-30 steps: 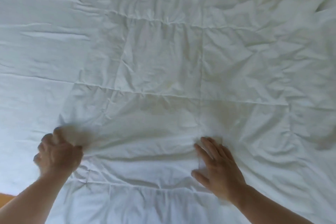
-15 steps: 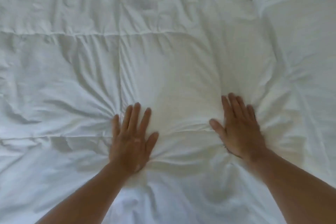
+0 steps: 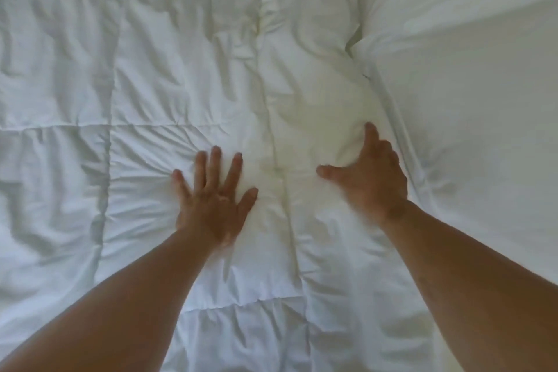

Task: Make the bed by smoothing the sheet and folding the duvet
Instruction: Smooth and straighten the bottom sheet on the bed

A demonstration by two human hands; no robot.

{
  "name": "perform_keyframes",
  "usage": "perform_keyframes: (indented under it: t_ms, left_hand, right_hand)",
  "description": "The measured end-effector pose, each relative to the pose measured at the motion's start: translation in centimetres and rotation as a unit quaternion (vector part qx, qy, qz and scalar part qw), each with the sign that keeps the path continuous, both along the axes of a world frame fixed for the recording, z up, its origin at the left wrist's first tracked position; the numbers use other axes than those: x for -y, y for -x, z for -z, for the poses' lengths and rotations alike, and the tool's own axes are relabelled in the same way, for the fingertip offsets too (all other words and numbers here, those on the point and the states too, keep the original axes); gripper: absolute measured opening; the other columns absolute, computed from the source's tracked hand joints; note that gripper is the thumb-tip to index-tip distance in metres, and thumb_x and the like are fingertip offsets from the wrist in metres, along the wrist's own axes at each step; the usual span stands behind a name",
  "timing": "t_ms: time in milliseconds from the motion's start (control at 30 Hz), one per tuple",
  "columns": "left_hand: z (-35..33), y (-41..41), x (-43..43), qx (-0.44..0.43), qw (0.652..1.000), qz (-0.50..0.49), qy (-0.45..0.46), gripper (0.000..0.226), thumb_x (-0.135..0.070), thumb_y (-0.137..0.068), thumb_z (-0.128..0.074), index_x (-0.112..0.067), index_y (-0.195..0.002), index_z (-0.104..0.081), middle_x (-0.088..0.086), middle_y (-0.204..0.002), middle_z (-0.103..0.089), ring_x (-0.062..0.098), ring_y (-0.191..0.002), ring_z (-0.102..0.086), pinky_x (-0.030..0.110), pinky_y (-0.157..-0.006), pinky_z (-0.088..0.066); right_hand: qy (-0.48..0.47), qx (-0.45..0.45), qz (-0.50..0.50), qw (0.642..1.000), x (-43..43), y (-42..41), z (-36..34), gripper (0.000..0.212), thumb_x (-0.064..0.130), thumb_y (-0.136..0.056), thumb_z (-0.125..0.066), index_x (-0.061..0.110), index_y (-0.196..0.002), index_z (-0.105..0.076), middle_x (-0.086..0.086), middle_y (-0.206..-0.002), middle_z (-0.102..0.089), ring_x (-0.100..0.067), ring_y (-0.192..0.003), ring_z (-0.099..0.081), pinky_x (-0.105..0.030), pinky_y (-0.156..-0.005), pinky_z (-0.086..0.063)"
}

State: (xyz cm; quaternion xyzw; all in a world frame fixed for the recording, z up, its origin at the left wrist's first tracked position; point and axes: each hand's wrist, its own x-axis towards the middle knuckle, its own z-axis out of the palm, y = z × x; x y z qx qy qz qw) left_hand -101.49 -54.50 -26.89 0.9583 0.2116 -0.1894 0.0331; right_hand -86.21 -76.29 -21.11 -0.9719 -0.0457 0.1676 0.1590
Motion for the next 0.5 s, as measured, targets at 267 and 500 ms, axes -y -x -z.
perform_keyframes:
  t_ms: [267, 500]
  left_hand:
    - [-1.1, 0.3, -0.6, 0.021, 0.999, -0.004, 0.033, 0.082, -0.078, -0.077, 0.020, -0.042, -0.150, 0.025, 0.001, -0.164, 0.023, 0.024, -0.151, 0.021, 0.065, -0.118, 0.000]
    - [-3.1, -3.5, -6.6, 0.163, 0.985, -0.051, 0.021, 0.072, -0.071, -0.088, -0.027, -0.038, -0.152, -0.026, 0.003, -0.162, -0.021, 0.026, -0.149, -0.021, 0.062, -0.114, -0.020]
  right_hand:
    - [-0.075, 0.072, -0.017, 0.994, -1.4, -0.7, -0.3, 0.060, 0.070, -0.091, -0.047, 0.027, -0.133, -0.048, -0.001, -0.119, -0.065, -0.027, -0.114, -0.060, -0.040, -0.091, -0.049]
    - [0.131, -0.024, -0.016, 0.991, 3.8, -2.8, -1.0, 0.050, 0.061, -0.096, -0.043, 0.028, -0.130, -0.059, -0.007, -0.129, -0.065, -0.034, -0.121, -0.057, -0.041, -0.096, -0.047]
